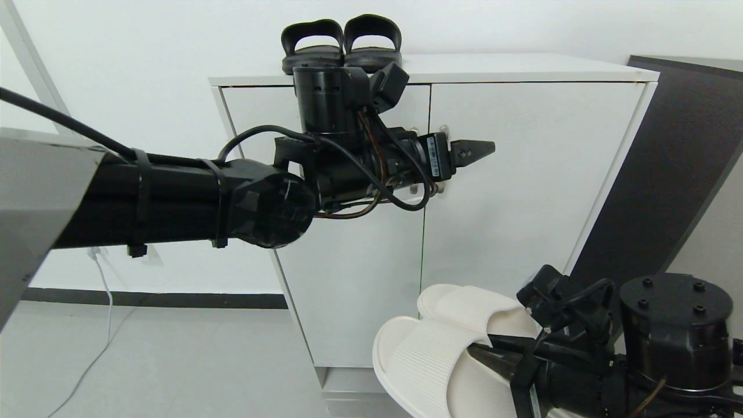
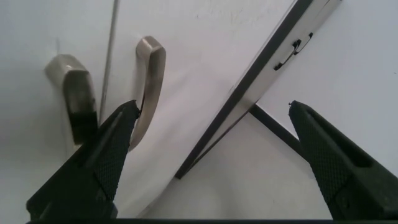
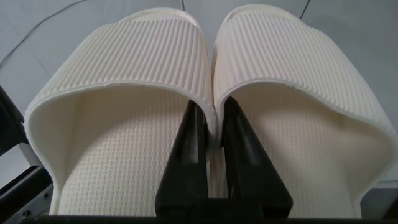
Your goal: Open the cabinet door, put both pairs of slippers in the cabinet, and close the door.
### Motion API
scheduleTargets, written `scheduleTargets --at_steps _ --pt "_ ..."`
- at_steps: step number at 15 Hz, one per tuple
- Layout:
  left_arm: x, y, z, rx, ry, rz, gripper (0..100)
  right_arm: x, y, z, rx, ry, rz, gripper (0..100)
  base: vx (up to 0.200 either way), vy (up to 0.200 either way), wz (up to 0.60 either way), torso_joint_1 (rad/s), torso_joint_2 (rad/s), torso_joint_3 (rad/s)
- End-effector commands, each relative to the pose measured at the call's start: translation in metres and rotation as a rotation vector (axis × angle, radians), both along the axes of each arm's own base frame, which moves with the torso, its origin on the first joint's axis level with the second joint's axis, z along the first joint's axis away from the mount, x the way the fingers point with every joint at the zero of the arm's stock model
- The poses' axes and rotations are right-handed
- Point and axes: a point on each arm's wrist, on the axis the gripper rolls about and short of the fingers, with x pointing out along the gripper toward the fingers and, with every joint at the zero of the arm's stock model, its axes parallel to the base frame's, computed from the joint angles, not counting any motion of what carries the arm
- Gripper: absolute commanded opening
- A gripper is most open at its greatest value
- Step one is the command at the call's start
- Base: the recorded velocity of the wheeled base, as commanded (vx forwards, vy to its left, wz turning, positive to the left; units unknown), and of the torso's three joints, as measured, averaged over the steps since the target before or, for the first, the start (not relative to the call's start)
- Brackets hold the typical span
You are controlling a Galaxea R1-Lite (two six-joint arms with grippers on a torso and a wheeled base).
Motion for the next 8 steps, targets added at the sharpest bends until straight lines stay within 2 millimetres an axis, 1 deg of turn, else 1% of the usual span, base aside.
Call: scheduleTargets --at_steps 1,5,6,8 --pt "0.0037 -0.0028 -0.0024 0.001 0.002 0.002 100 -0.0001 0.0004 -0.0011 -0.004 0.003 0.001 0 0.0 0.0 0.0 0.0 0.0 0.0" --pt "0.0039 -0.0031 -0.003 0.002 0.003 -0.004 100 -0.0001 0.001 -0.0011 -0.003 0.003 0.004 0 0.0 0.0 0.0 0.0 0.0 0.0" --pt "0.0039 -0.0031 -0.0035 0.002 0.006 -0.006 0 0.0001 0.0012 -0.0015 -0.004 0.004 0.004 0 0.0 0.0 0.0 0.0 0.0 0.0" --pt "0.0035 -0.0036 -0.0033 0.0 0.007 -0.007 0 -0.0005 0.0016 -0.0009 -0.004 0.003 0.005 0 0.0 0.0 0.0 0.0 0.0 0.0"
